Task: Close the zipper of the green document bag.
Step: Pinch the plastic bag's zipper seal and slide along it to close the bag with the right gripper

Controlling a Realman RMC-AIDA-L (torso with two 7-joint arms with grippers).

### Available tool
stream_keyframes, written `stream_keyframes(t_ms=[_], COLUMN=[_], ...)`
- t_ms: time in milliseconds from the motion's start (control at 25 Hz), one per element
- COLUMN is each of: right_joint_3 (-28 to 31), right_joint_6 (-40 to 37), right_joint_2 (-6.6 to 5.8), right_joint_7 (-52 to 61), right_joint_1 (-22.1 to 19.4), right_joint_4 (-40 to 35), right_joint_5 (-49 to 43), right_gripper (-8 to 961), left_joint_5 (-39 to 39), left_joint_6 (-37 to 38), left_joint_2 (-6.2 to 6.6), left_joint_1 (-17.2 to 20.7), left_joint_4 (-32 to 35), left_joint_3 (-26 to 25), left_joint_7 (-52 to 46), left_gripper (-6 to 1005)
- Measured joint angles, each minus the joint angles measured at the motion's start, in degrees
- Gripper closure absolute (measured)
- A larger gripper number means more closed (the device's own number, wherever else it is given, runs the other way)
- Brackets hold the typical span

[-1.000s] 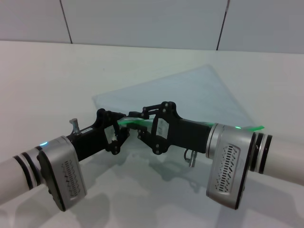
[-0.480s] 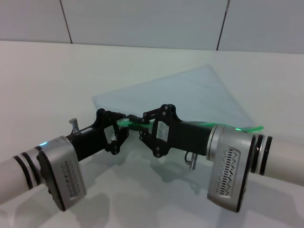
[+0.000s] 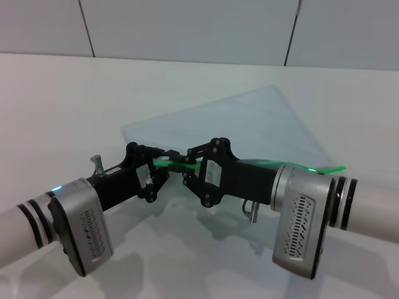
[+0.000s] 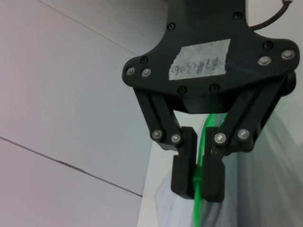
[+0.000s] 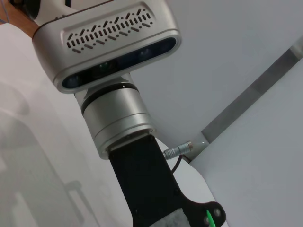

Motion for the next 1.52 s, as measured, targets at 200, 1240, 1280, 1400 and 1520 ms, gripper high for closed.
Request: stream_keyframes(t_ms=[200, 1240, 1280, 1400, 1520], right_joint_3=[0.1, 2.3, 2.3, 2.3, 2.5], right_joint_6=[0.0, 1.6, 1.6, 1.6, 1.6], right_joint_2=[0.00, -0.27, -0.27, -0.27, -0.27], right_joint_7=[0.0, 0.0, 0.0, 0.0, 0.0], right_joint_1=[-0.2, -3.9, -4.0, -4.4, -4.7], right_joint_4=[-0.2, -1.2, -1.3, -1.6, -1.7], right_joint_5=[0.0, 0.7, 0.7, 0.7, 0.8], right_gripper=[870, 846, 845, 843, 840], left_joint_5=[0.0, -0.4, -0.4, -0.5, -0.5], left_joint_6=[0.0, 0.3, 0.3, 0.3, 0.3], left_joint_2=[0.00, 0.01, 0.01, 0.09, 0.09], left_joint_1=[0.0, 0.9, 0.9, 1.0, 1.0], left_joint_4=[-0.1, 0.0, 0.0, 0.0, 0.0], left_joint_3=[0.0, -0.8, -0.8, -0.8, -0.8], left_joint_7=[0.0, 2.2, 2.2, 2.2, 2.2], left_gripper=[941, 939, 939, 939, 939])
